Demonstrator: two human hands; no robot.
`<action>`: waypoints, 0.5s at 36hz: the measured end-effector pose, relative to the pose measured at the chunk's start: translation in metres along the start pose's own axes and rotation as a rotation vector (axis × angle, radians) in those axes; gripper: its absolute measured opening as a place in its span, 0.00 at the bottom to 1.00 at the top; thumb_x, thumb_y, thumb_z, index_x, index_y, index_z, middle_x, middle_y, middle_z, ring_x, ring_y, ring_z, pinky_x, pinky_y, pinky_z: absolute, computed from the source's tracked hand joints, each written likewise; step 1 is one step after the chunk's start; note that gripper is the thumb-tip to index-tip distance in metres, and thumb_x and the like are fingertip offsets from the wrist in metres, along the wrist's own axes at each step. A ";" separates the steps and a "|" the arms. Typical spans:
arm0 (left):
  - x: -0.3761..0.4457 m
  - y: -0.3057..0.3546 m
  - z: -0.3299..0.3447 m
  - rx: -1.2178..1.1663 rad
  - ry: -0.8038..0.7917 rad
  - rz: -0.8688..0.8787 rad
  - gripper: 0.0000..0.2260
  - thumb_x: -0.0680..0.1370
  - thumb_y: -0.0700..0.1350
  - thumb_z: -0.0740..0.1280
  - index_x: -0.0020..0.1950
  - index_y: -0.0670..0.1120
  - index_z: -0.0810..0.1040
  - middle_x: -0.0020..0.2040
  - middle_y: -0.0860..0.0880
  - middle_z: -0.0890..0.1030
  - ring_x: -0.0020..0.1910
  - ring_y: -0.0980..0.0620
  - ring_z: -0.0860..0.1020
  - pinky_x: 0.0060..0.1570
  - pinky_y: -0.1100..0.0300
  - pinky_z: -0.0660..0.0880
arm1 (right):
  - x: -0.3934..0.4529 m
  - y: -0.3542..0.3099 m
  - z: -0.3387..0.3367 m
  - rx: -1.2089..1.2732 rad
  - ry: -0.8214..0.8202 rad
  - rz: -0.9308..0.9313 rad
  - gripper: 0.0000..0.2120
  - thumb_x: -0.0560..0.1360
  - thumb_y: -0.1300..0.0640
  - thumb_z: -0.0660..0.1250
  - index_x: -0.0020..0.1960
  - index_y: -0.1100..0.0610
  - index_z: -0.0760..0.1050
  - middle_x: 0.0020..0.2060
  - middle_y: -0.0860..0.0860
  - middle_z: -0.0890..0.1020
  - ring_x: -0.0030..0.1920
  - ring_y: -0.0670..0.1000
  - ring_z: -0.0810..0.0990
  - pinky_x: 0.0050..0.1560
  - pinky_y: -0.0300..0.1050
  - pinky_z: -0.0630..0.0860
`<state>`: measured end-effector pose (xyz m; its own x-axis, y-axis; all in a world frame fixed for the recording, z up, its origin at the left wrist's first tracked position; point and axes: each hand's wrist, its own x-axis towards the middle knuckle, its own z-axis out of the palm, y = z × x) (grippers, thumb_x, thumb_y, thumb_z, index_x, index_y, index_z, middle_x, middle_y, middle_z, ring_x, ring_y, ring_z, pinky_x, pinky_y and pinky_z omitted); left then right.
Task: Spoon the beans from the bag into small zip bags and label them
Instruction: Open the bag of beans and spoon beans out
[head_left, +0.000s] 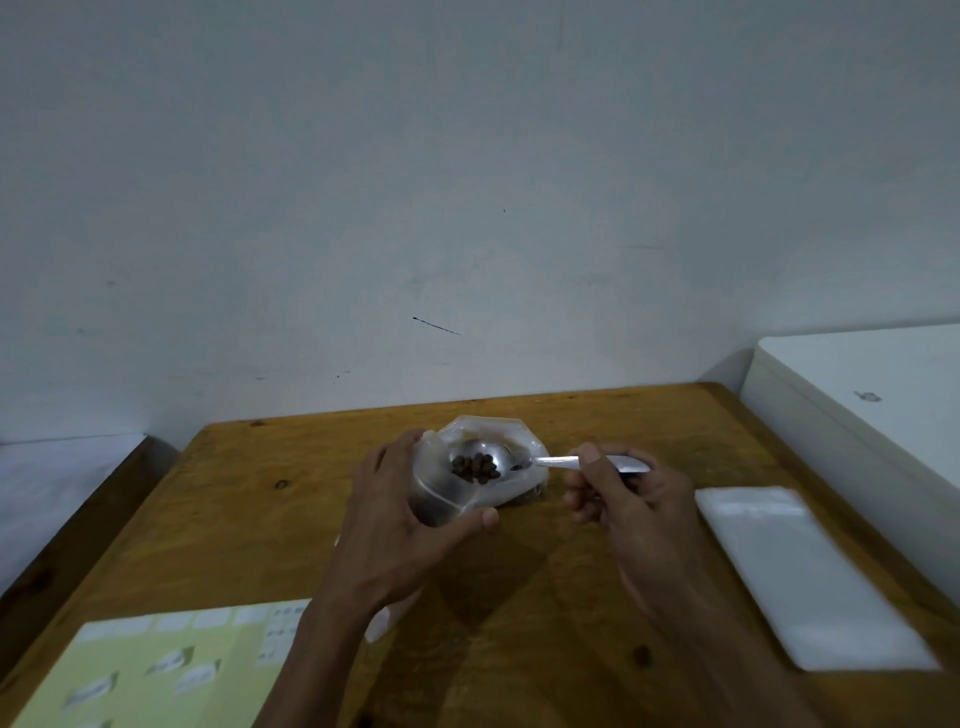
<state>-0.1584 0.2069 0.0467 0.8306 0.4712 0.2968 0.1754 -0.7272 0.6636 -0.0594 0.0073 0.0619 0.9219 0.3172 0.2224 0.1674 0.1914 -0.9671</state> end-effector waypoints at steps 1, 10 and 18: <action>0.000 0.001 0.000 -0.002 -0.001 -0.002 0.51 0.58 0.77 0.66 0.76 0.55 0.60 0.67 0.56 0.66 0.62 0.58 0.66 0.56 0.60 0.67 | -0.001 0.000 -0.001 -0.022 -0.003 -0.030 0.07 0.79 0.58 0.67 0.45 0.59 0.82 0.35 0.57 0.84 0.36 0.54 0.82 0.37 0.50 0.79; -0.002 0.005 -0.001 -0.024 0.020 0.012 0.51 0.61 0.76 0.70 0.77 0.55 0.59 0.71 0.53 0.66 0.62 0.60 0.64 0.56 0.63 0.65 | -0.001 -0.002 -0.001 -0.138 -0.039 -0.139 0.06 0.78 0.57 0.67 0.48 0.58 0.82 0.37 0.54 0.85 0.36 0.51 0.84 0.36 0.42 0.81; -0.001 0.000 0.002 -0.094 0.078 -0.029 0.51 0.60 0.75 0.70 0.76 0.54 0.60 0.70 0.52 0.67 0.63 0.54 0.70 0.59 0.53 0.76 | 0.017 0.016 0.012 -0.118 0.109 -0.027 0.07 0.80 0.55 0.67 0.49 0.57 0.82 0.36 0.52 0.85 0.37 0.49 0.84 0.36 0.40 0.80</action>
<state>-0.1582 0.2056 0.0456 0.7815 0.5314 0.3270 0.1453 -0.6647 0.7328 -0.0449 0.0267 0.0512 0.9478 0.2098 0.2401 0.2268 0.0857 -0.9702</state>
